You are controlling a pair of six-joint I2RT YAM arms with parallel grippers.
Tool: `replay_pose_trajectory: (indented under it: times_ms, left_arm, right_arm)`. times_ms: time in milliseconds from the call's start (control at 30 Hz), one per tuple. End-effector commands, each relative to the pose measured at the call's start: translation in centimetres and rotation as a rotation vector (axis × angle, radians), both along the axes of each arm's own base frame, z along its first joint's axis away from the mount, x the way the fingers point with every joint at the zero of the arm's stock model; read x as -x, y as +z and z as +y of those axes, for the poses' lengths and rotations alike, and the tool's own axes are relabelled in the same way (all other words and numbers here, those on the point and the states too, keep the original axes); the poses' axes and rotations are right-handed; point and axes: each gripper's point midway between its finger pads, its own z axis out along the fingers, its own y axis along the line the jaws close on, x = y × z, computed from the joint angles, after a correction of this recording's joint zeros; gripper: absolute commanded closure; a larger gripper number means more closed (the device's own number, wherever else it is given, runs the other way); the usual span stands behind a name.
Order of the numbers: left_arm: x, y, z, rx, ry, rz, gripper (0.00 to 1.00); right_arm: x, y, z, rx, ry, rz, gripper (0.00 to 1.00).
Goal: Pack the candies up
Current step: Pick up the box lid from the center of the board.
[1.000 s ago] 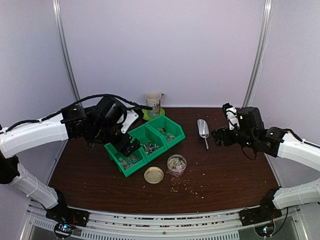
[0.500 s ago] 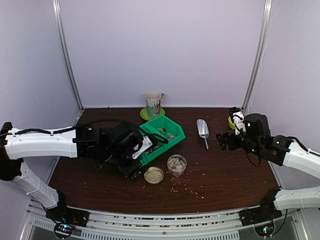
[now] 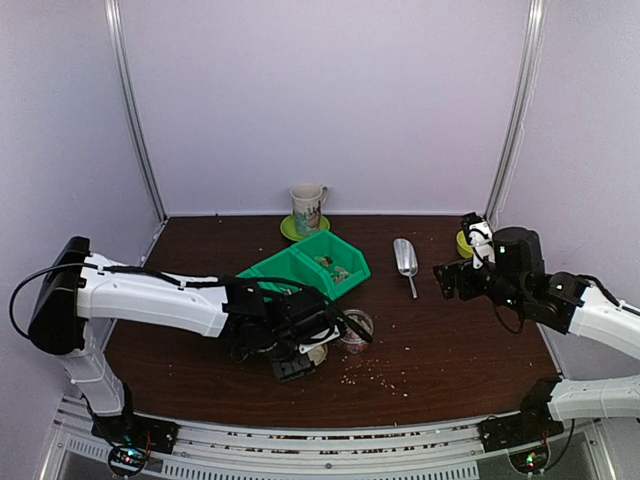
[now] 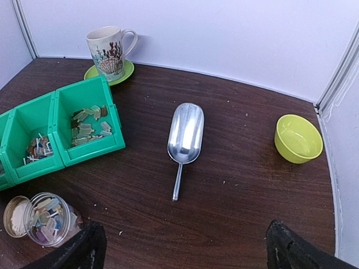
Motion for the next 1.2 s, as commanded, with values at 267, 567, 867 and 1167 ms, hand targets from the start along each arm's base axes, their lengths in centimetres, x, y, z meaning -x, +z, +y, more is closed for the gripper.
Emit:
replay_pose_trajectory:
  times_ms: [267, 567, 867, 1167]
  left_arm:
    - [0.0, -2.1, -2.8, -0.020, -0.070, 0.007, 0.38]
    - [0.2, -3.3, -2.7, -0.031, -0.072, 0.027, 0.43]
    - [0.5, -4.2, -2.4, -0.053, -0.079, 0.044, 0.46]
    - [0.9, -4.8, -2.2, -0.060, -0.082, 0.065, 0.53]
  right_arm:
    - [0.7, 0.3, -0.5, -0.021, -0.010, -0.007, 0.00]
    - [0.7, 0.2, -0.3, -0.020, -0.002, -0.002, 0.00]
    - [0.8, 0.5, -0.3, -0.026, 0.003, -0.007, 0.01]
    - [0.8, 0.4, -0.2, -0.026, 0.007, -0.004, 0.00]
